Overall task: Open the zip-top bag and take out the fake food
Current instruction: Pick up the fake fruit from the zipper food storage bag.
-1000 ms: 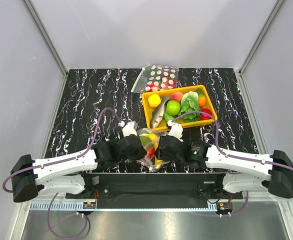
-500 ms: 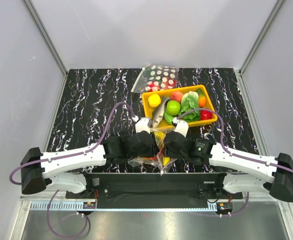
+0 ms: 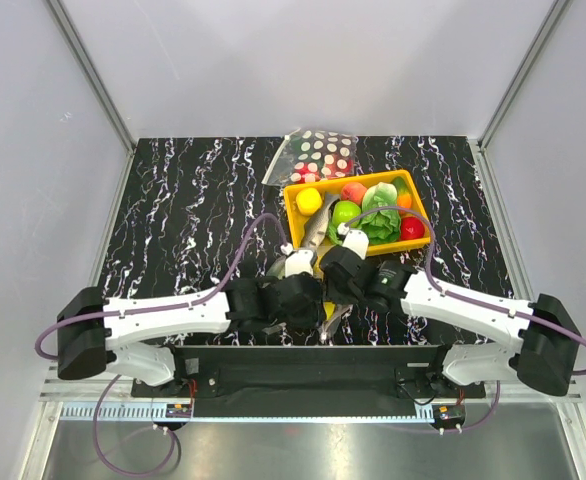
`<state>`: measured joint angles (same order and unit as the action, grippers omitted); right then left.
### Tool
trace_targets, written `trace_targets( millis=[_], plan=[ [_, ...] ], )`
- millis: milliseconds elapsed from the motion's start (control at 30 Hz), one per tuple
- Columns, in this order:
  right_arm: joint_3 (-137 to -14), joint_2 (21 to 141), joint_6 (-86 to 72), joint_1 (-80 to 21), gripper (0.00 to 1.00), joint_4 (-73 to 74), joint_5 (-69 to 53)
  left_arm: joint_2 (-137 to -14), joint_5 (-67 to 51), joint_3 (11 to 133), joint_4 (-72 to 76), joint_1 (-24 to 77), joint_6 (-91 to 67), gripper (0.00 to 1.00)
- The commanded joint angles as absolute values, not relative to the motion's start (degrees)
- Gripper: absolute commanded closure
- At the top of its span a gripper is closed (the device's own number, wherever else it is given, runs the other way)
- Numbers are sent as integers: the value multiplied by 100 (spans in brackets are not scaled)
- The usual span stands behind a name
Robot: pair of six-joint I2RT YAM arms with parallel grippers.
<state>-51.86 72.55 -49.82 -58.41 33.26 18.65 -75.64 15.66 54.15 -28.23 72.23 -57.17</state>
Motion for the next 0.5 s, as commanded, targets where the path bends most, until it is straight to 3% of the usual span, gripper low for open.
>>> trace_targets(
  millis=[0,233,333,467],
  plan=[
    [-5581,7400,-4904,-5731,79,2900,1819,-7751,1380,5783,-2873,7277,-5651,55],
    [-5607,7348,-4948,-5608,79,2935,1802,-8033,1354,5941,-3208,7321,-5660,54],
    [-5607,7278,-4957,-5520,79,2944,1784,-8120,1310,5941,-3287,7321,-5616,61],
    [-5678,7181,-4922,-5362,79,2988,1705,-8253,1204,5959,-3296,7321,-5537,79]
  ],
)
